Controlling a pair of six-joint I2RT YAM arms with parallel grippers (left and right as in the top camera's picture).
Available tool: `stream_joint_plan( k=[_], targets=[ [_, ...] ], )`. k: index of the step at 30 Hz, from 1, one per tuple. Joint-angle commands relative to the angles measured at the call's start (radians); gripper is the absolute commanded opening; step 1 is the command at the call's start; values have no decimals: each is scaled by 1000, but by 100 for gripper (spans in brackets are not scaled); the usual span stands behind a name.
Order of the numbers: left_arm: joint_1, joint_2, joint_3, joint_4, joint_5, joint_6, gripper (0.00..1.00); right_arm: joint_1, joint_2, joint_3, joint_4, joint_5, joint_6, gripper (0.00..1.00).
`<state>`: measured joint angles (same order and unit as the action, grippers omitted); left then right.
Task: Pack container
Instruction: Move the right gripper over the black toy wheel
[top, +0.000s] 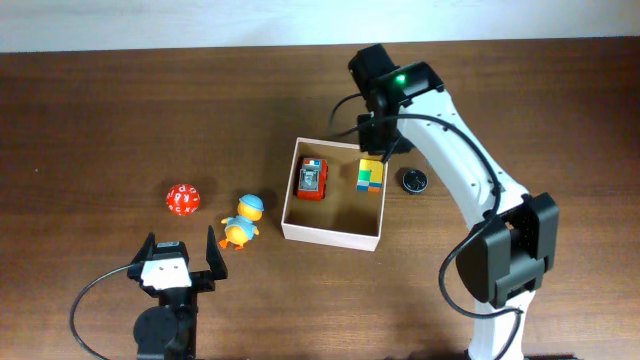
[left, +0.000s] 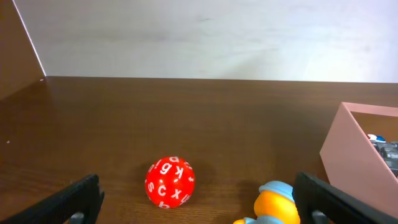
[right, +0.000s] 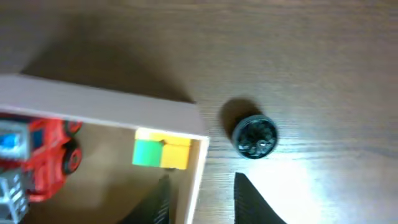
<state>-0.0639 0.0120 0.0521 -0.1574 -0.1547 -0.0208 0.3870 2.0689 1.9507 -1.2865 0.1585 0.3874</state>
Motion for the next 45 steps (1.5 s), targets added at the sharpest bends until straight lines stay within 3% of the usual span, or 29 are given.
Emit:
stream_joint_plan(
  k=[1,9,22,45],
  targets=[
    [6,-6,-5,2,-7,-9,99,-32,-2,13,-10,61,67,27],
    [6,-6,-5,2,-7,-9,99,-83,-2,-60,-2,63,75,27],
    [6,-6,-5,2,-7,-9,99,-85,-2,-189,166,-13,40,27],
    [6,-6,-5,2,-7,-9,99,-86,-2,-192,270,-114,-101,27]
  ],
)
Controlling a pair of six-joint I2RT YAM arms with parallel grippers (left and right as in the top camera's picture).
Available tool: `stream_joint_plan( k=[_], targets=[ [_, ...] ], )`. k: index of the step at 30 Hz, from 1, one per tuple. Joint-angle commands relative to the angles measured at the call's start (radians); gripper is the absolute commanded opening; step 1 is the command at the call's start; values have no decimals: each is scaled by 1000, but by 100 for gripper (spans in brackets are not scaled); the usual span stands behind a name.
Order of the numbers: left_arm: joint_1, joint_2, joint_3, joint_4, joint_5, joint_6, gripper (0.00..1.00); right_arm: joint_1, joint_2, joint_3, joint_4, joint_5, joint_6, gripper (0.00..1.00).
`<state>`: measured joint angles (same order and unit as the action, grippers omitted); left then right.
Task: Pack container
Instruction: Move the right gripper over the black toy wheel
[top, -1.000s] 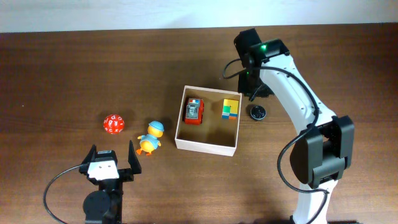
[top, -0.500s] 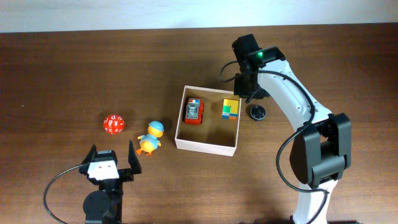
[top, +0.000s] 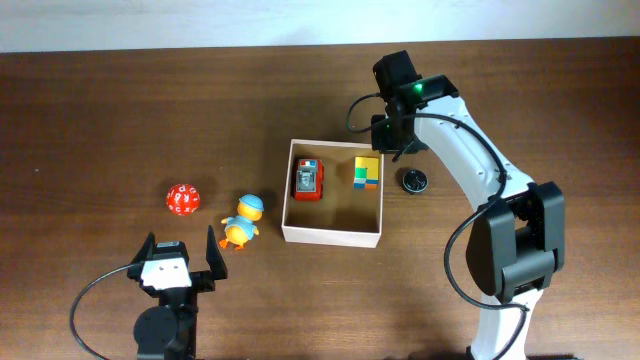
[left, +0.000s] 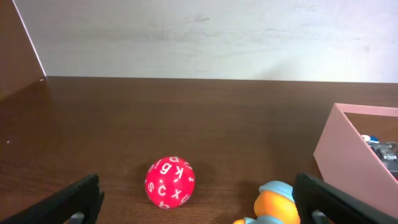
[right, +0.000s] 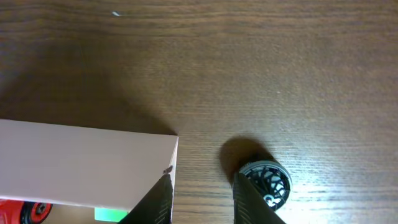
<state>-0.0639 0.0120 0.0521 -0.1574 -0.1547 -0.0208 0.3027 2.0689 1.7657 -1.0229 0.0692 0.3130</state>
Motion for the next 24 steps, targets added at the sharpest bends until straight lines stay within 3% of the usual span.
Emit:
stream_joint_plan(
  k=[1,23,24],
  targets=[
    [6,-6,-5,2,-7,-9,99,-2,-2,-6,8,-25,-29,27],
    [6,-6,-5,2,-7,-9,99,-4,-2,-6,55,-54,-125,28],
    [6,-6,-5,2,-7,-9,99,-8,-2,-6,56,-43,-126,33]
  ],
)
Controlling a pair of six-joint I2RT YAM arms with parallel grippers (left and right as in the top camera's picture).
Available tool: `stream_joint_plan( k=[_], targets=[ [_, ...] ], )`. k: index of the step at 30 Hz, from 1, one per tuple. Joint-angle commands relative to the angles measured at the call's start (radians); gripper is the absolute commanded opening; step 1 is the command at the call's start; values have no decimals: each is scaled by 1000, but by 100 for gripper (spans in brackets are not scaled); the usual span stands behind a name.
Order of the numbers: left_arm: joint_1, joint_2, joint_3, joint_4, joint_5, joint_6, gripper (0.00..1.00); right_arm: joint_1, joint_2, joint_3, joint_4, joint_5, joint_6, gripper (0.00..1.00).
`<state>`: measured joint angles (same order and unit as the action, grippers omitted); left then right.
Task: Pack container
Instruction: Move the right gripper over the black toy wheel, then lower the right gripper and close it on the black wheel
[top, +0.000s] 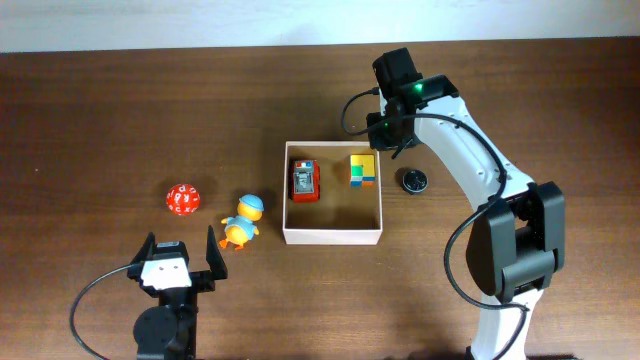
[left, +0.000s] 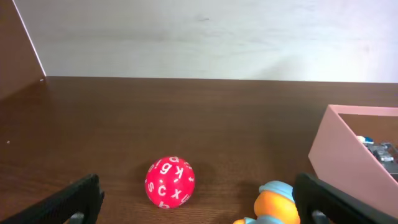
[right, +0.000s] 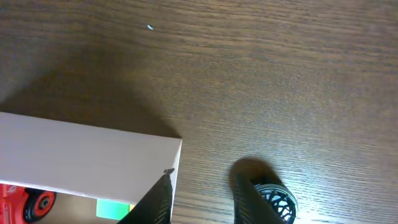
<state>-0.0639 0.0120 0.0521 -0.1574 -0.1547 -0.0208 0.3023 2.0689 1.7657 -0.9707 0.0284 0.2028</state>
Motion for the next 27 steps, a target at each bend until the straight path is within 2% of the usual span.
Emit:
stream_joint_plan(
  k=[1,2,3,7,17,27],
  targets=[
    [6,-6,-5,2,-7,-9,99,-10,-2,-6,5,9,-15,42],
    [6,-6,-5,2,-7,-9,99,-22,-2,-3,3,27,-16,53],
    [6,-6,-5,2,-7,-9,99,-30,-2,4,-4,32,-21,58],
    [6,-6,-5,2,-7,-10,99,-66,-2,53,-84,27,-20,65],
    [6,-6,-5,2,-7,-9,99,-100,-2,62,-220,5,68,66],
    [6,-6,-5,2,-7,-9,99,-103,-2,-129,-135,-3,72,74]
  ],
)
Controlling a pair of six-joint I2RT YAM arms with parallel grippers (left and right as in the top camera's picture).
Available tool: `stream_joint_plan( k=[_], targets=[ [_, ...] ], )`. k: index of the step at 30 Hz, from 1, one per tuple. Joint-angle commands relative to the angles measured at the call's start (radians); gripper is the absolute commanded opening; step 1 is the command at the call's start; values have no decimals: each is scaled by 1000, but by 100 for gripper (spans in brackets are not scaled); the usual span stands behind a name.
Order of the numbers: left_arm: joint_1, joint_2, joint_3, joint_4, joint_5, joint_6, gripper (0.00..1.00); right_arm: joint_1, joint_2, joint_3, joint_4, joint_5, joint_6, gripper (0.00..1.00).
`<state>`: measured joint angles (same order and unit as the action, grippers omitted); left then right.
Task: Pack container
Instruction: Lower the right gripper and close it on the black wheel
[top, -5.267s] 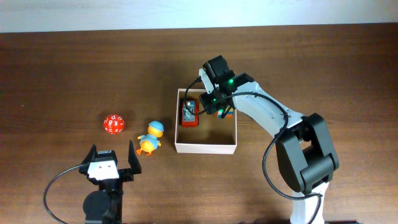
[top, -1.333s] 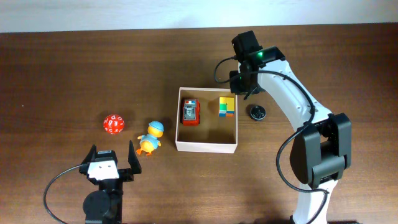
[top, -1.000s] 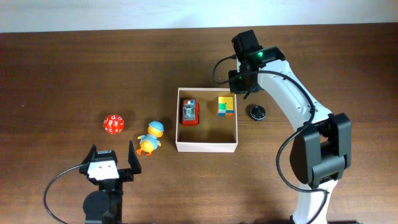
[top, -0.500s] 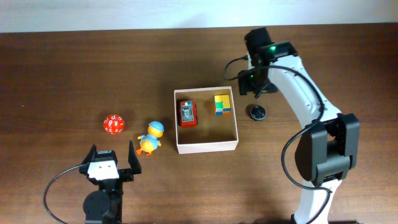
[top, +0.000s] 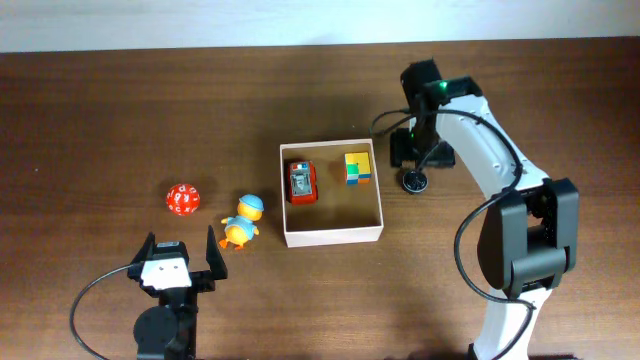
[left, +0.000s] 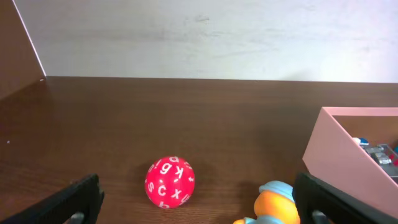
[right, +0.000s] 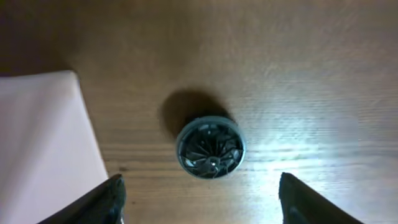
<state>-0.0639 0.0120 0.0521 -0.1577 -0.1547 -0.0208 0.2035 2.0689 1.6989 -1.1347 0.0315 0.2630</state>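
Note:
A pale pink box (top: 332, 237) stands mid-table holding a red toy car (top: 300, 182) and a yellow, green and blue block (top: 358, 167). Just right of the box lies a black round wheel (top: 414, 181). My right gripper (top: 420, 160) hangs over it, open, and the wheel (right: 210, 148) sits between and ahead of its fingers (right: 109, 199). To the box's left are a duck toy (top: 242, 221) and a red lettered ball (top: 182, 199). My left gripper (top: 180, 250) rests open near the front edge, facing the ball (left: 170, 182) and duck (left: 277, 202).
The box wall (right: 43, 143) lies close to the left of my right gripper. A pale wall (left: 199, 37) bounds the table's far side. Bare brown tabletop (top: 120, 110) stretches across the back left.
My right gripper has moved right, from the box's far right corner to above the black wheel, and its fingers have gone from close together to wide open. The box sits squarer and slightly further left.
The box first lay skewed, with my right gripper's fingers close together at its far right corner. At the two later moments the gripper stayed at that corner while the box stood straighter. Now the gripper is open over the wheel. My left arm stayed still.

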Motion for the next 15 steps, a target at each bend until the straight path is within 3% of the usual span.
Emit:
stream_joint_plan(
  k=[1,15],
  targets=[
    [6,-6,-5,3,-7,-9,99,-4,-2,-78,40,-6,12,74],
    [6,-6,-5,3,-7,-9,99,-26,-2,-236,235,-21,13,73]
  ],
)
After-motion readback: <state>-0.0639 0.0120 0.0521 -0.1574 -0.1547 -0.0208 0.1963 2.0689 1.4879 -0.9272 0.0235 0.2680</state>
